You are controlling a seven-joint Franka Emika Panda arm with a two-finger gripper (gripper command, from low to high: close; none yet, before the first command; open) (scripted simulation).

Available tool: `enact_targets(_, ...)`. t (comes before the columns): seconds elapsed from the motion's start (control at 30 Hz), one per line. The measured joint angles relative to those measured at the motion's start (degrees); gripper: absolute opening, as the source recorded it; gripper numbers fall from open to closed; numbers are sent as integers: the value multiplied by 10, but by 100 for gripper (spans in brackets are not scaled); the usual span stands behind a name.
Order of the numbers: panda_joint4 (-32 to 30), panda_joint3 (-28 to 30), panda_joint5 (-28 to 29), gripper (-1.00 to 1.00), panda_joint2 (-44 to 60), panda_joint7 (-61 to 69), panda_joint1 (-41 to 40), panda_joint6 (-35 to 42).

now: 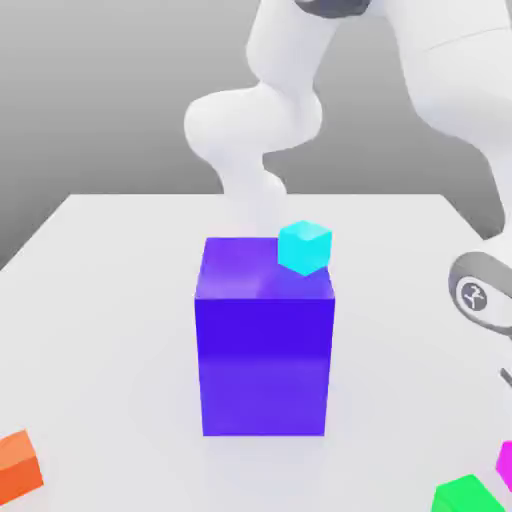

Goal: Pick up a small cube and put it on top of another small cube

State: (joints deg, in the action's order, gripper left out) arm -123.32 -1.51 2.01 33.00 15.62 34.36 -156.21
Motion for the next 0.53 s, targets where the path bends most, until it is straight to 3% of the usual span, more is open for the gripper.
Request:
enact_targets(0.17,-17,-2,-5,-100,-79,5,-5,62)
enact_targets(0.27,-17,24,-25,-100,-130,46,-61,113)
enact_targets(0.37,-13,30,-31,-100,-99,59,-81,85)
enact_targets(0.4,-12,29,-33,100,-81,60,-83,68)
enact_targets(0.53,-12,29,-33,100,-81,60,-83,69)
